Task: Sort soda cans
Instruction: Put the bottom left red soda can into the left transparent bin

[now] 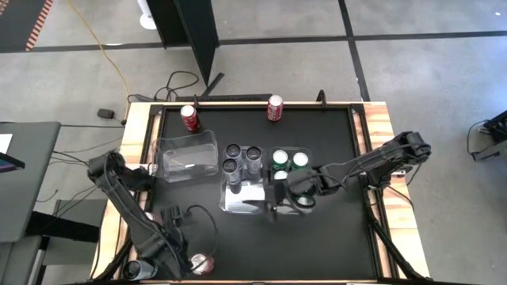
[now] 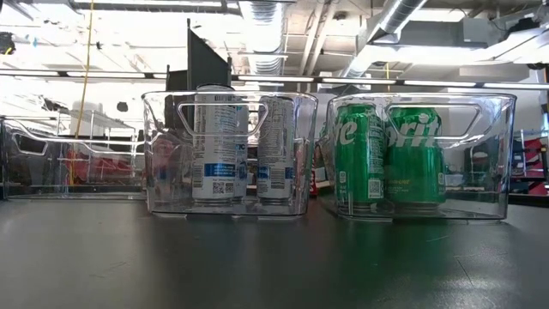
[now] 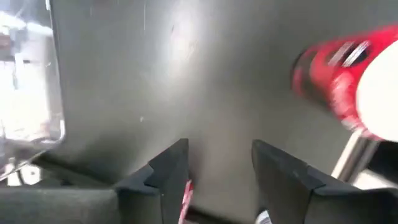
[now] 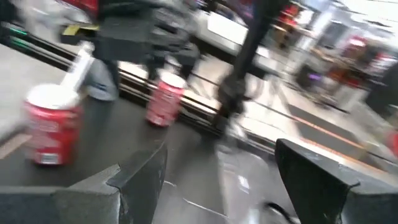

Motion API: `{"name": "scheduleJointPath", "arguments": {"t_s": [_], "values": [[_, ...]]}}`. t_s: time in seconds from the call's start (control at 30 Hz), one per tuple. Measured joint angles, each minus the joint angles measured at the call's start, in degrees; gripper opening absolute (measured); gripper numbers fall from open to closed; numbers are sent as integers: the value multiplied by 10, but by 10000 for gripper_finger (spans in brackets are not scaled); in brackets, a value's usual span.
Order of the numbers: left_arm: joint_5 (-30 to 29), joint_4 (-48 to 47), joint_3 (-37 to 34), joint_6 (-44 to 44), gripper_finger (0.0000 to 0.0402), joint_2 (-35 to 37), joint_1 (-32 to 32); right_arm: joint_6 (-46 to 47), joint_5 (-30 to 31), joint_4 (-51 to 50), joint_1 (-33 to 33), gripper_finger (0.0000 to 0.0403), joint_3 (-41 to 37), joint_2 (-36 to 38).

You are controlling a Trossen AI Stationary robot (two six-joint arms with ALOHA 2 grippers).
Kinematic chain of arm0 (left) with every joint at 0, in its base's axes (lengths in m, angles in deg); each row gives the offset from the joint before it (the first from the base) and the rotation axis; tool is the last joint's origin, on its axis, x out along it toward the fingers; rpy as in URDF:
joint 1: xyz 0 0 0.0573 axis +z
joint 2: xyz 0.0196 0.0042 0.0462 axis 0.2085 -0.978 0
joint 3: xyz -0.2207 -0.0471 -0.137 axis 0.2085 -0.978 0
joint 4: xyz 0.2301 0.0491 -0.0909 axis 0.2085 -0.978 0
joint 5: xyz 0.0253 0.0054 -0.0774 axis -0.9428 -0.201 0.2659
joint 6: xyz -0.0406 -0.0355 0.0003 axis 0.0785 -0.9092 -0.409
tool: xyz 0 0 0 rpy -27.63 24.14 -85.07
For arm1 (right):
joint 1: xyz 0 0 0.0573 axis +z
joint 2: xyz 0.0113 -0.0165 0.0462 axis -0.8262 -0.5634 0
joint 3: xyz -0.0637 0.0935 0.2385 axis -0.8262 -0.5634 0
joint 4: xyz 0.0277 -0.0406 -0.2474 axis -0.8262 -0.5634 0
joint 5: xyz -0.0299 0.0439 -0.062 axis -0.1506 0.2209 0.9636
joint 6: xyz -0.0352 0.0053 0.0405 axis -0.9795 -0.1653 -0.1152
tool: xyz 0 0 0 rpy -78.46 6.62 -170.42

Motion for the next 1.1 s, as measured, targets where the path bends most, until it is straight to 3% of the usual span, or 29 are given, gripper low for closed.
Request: {"name": "scheduleJointPath", "arguments": {"t_s": [0.13,0.27,0.47,0.67,0.83,0.97,1.1], "values": [[14,-53,-17,-52,163,-9,-2,-11,106,-28,2,315,0,16],[-65,-51,-26,-106,162,11,5,8,115,-69,-19,315,0,56],[-151,-48,-26,-75,178,42,6,65,115,-133,-77,315,0,112],[-131,57,-26,17,271,46,5,83,111,-193,-105,315,0,128],[-59,113,-26,49,354,46,5,80,110,-204,-107,315,0,116],[-30,114,-25,33,387,46,5,78,109,-202,-107,315,-1,101],[-19,157,-24,22,396,46,5,77,109,-205,-107,315,-1,93]]}}
